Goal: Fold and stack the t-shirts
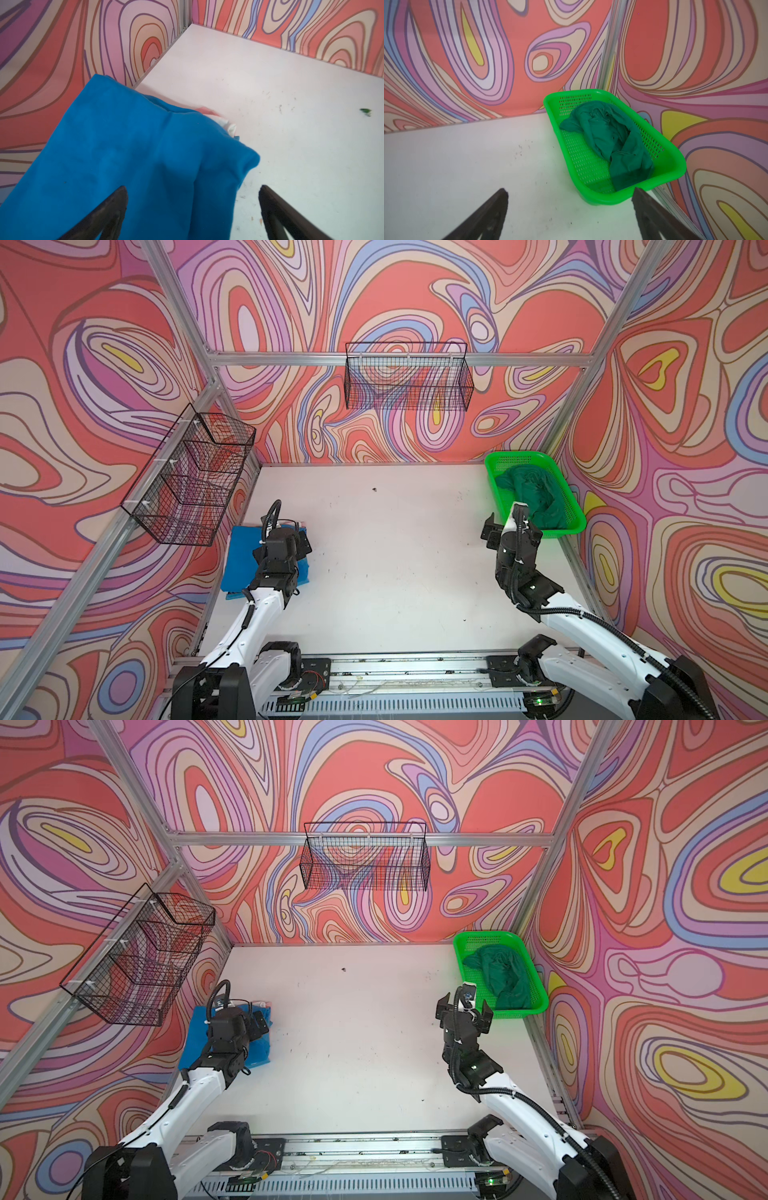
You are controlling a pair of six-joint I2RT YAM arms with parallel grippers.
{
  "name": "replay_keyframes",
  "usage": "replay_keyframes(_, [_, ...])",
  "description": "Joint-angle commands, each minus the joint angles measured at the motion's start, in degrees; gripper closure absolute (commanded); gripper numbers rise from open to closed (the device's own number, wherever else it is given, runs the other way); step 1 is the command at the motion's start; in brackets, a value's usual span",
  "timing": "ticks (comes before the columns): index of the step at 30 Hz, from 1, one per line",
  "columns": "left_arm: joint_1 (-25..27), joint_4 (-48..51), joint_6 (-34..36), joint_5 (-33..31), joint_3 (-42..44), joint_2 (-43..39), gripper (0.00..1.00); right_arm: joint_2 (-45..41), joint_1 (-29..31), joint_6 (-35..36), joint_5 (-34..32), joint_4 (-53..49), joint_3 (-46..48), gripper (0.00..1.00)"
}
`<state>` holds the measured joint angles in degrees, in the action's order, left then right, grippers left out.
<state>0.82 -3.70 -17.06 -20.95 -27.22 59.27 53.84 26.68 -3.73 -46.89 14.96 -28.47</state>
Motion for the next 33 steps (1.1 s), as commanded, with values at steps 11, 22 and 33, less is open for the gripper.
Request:
replay_keyframes(11, [-1.74, -29.86, 6.48, -1.3, 7.05, 11.4, 0.0, 13.57, -8.05, -4.0, 2.77, 16.54, 3.71, 0.02])
replay_keyframes(22, [-3.72, -40.92, 6.67, 5.25, 9.39, 17.15, 0.0, 28.28, -14.11, -1.3, 4.29, 35.42, 8.27, 0.02])
replay_keyframes(33, [1.2, -55.61, 13.77, 7.79, 10.24, 28.39, 0.0, 33.63, -15.88, 1.98, 8.84, 46.15, 9.98, 0.02])
